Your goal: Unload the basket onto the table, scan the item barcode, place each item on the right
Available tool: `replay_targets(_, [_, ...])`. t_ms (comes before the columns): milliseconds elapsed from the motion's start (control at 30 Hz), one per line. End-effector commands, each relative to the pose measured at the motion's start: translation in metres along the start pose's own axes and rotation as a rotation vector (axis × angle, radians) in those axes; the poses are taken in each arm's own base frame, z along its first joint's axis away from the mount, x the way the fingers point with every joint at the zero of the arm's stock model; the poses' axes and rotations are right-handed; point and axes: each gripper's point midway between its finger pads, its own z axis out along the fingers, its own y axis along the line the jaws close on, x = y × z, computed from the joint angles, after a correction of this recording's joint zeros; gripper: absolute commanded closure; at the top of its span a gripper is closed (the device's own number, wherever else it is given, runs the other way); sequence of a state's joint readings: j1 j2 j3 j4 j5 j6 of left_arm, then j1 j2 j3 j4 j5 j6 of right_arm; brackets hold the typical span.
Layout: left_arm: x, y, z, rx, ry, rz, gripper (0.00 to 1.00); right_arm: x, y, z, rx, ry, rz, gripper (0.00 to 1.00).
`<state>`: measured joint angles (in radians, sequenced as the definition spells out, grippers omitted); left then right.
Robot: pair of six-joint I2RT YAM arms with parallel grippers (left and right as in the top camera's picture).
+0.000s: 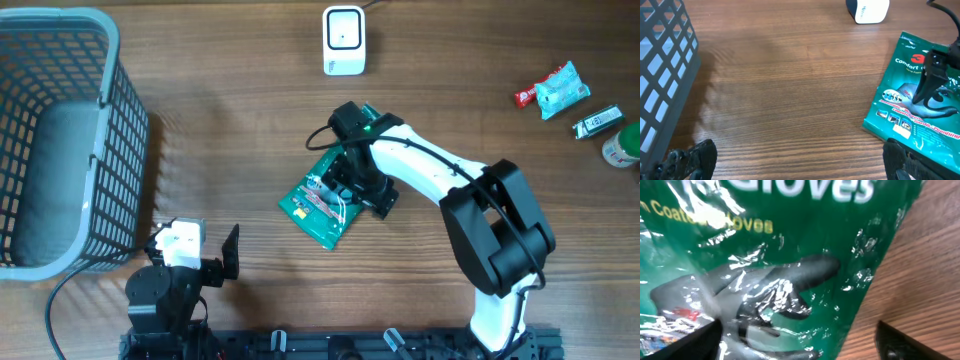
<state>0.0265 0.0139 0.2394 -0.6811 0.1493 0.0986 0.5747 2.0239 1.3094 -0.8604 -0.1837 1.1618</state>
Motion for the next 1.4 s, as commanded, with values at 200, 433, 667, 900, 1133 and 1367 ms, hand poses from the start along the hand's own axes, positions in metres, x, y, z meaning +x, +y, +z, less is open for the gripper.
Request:
replay_targets(200, [0.000, 0.002, 0.000, -0.009, -0.005, -0.010, 0.00, -0.001, -0.025, 0.018, 0.085, -0.013, 0.144, 0.95])
replay_targets(433, [0.000, 0.002, 0.000, -0.009, -0.005, -0.011, 0.00, 0.068, -0.040, -0.095, -0.017, 0.255, 0.395, 0.96])
replay_targets(667, [0.000, 0.002, 0.000, -0.009, -0.005, -0.011, 0.00, 0.120, -0.056, -0.129, 0.096, 0.540, 0.668, 0.96])
replay_targets(900, [0.000, 0.002, 0.000, -0.009, -0.005, -0.011, 0.00, 0.120, -0.042, -0.136, 0.043, 0.626, 0.726, 0.96])
replay_targets(1133, [0.000, 0.002, 0.000, -0.009, -0.005, -0.011, 0.00, 0.100, -0.031, -0.134, -0.099, 0.581, 0.527, 0.95])
replay_targets(1367, [0.000, 0.002, 0.000, -0.009, -0.005, -0.010, 0.00, 0.036, -0.051, -0.097, -0.019, 0.020, 0.095, 0.07])
